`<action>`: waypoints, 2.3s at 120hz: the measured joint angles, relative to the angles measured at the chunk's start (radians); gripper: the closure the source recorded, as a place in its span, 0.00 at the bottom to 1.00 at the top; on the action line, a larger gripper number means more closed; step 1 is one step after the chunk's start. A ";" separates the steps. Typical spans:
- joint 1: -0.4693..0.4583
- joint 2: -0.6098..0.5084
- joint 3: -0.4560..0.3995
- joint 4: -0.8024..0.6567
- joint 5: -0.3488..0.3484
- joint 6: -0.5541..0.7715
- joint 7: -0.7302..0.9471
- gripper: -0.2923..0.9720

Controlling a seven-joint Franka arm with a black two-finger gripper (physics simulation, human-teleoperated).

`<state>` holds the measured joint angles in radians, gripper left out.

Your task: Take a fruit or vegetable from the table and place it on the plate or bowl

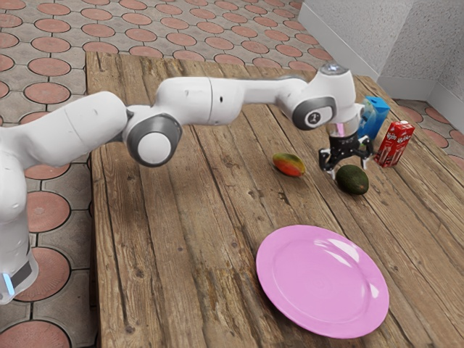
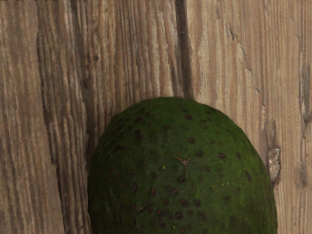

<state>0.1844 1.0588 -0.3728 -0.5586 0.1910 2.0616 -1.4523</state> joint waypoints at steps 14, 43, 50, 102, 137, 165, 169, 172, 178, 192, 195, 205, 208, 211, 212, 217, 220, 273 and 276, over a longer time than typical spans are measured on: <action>0.007 0.017 -0.011 -0.004 0.000 0.026 -0.003 0.23; 0.006 0.032 -0.013 -0.011 0.000 0.076 -0.007 0.23; 0.007 0.038 -0.014 -0.019 0.000 0.087 -0.007 0.23; 0.004 0.003 -0.006 -0.039 0.004 0.035 -0.012 0.42; -0.087 -0.268 -0.001 -0.167 0.083 -0.255 -0.076 0.43; -0.316 -0.378 -0.012 -0.202 0.130 -0.496 -0.184 0.43; -0.334 -0.380 -0.024 -0.202 0.129 -0.525 -0.205 0.43; -0.343 -0.381 -0.039 -0.206 0.129 -0.546 -0.222 0.43; -0.355 -0.383 -0.083 -0.226 0.130 -0.586 -0.259 0.43; -0.370 -0.433 -0.162 -0.309 0.128 -0.663 -0.359 0.43; -0.369 -0.447 -0.168 -0.330 0.126 -0.676 -0.379 0.43; -0.344 -0.465 -0.174 -0.375 0.106 -0.707 -0.441 0.43; -0.340 -0.467 -0.174 -0.381 0.101 -0.714 -0.458 0.43; -0.338 -0.468 -0.175 -0.385 0.097 -0.720 -0.475 0.43; -0.337 -0.469 -0.174 -0.385 0.096 -0.722 -0.480 0.43; -0.337 -0.470 -0.174 -0.389 0.093 -0.731 -0.505 0.37; -0.337 -0.470 -0.173 -0.390 0.092 -0.735 -0.518 0.34; -0.172 -0.778 -0.089 -0.601 0.114 -0.730 -0.469 0.23; -0.103 -0.803 -0.075 -0.619 0.110 -0.716 -0.402 0.23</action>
<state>0.0817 0.2561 -0.4481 -1.1771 0.3007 1.3452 -1.8546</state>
